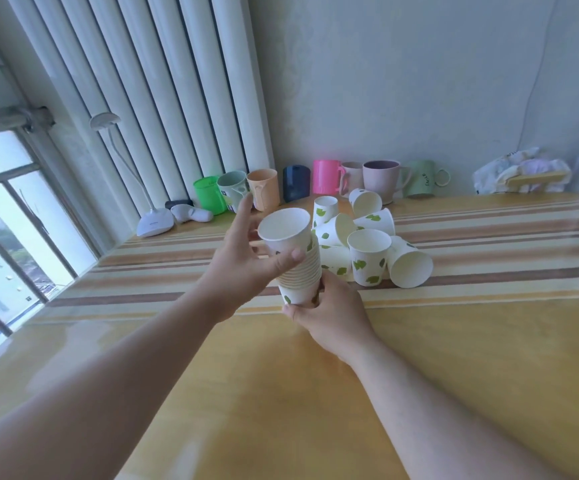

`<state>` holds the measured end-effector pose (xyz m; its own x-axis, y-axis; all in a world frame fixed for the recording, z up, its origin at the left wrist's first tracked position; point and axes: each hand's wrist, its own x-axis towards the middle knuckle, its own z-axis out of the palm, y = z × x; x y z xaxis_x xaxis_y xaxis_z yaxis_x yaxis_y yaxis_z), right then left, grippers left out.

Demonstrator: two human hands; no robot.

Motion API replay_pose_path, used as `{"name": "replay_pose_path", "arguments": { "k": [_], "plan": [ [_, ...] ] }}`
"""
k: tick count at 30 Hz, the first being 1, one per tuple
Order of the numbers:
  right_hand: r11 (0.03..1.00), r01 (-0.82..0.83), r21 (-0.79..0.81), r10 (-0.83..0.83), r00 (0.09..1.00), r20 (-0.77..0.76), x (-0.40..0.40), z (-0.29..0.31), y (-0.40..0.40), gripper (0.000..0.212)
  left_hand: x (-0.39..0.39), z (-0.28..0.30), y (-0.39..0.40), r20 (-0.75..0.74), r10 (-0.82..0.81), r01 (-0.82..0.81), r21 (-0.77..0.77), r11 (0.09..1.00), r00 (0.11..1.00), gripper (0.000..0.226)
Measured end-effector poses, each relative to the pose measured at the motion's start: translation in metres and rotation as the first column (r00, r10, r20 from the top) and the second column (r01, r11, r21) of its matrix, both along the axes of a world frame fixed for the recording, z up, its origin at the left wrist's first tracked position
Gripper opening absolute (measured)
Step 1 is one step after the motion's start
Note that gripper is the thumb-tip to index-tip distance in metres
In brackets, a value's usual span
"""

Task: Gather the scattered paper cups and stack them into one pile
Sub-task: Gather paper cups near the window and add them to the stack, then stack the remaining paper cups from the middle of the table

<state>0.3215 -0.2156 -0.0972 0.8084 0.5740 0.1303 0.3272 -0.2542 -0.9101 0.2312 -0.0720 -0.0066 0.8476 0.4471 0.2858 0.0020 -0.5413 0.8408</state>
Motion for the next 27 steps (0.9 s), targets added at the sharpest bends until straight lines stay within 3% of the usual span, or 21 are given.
{"name": "replay_pose_path", "arguments": {
  "k": [2,3,6,8,11,13,16,18,20,22,25,27],
  "plan": [
    [1.000,-0.005,-0.001,0.005,1.000,0.003,0.000,0.001,0.000,0.037,-0.002,-0.016,0.005,-0.096,-0.048,0.041,-0.072,0.997,0.994,0.131],
    [1.000,-0.006,0.004,0.006,1.000,0.012,-0.002,0.002,-0.001,0.037,-0.004,-0.027,0.008,-0.151,-0.060,0.045,-0.106,0.993,0.987,0.131],
    [0.998,-0.040,-0.050,0.041,0.999,0.000,-0.004,0.007,-0.007,0.035,-0.003,-0.054,0.007,-0.261,-0.052,0.020,-0.123,0.992,0.964,0.094],
    [0.976,-0.151,-0.159,0.141,0.987,-0.073,-0.001,0.015,-0.016,0.047,0.002,-0.064,0.000,-0.248,-0.008,-0.015,-0.088,0.996,0.969,0.073],
    [0.926,-0.231,-0.298,0.226,0.973,-0.053,0.009,0.033,-0.048,0.066,0.014,-0.068,-0.015,-0.182,0.070,-0.087,-0.087,0.992,0.981,0.067],
    [0.930,-0.148,-0.336,0.181,0.981,0.067,0.019,0.050,-0.073,0.056,0.022,-0.074,-0.023,-0.154,0.096,-0.106,-0.056,0.993,0.983,0.062],
    [0.963,0.176,-0.205,-0.116,0.954,0.276,0.045,0.071,-0.097,0.033,0.026,-0.082,-0.035,-0.161,0.092,-0.089,0.025,0.996,0.983,0.044],
    [0.931,0.319,-0.175,-0.236,0.895,0.377,0.066,0.079,-0.095,0.045,0.027,-0.083,-0.039,-0.174,0.101,-0.086,0.093,0.992,0.980,0.043],
    [0.867,0.356,-0.348,-0.184,0.879,0.440,0.081,0.081,-0.085,0.077,0.027,-0.081,-0.040,-0.184,0.110,-0.088,0.124,0.988,0.977,0.041],
    [0.774,0.354,-0.524,-0.144,0.905,0.399,0.086,0.081,-0.071,0.097,0.027,-0.080,-0.041,-0.186,0.121,-0.097,0.133,0.986,0.975,0.039],
    [0.693,0.347,-0.632,-0.121,0.920,0.372,0.087,0.071,-0.052,0.088,0.026,-0.080,-0.041,-0.197,0.122,-0.096,0.135,0.986,0.973,0.036],
    [0.701,0.341,-0.626,-0.123,0.923,0.365,0.085,0.065,-0.043,0.079,0.026,-0.080,-0.042,-0.189,0.118,-0.093,0.136,0.986,0.975,0.035]
  ]
}}
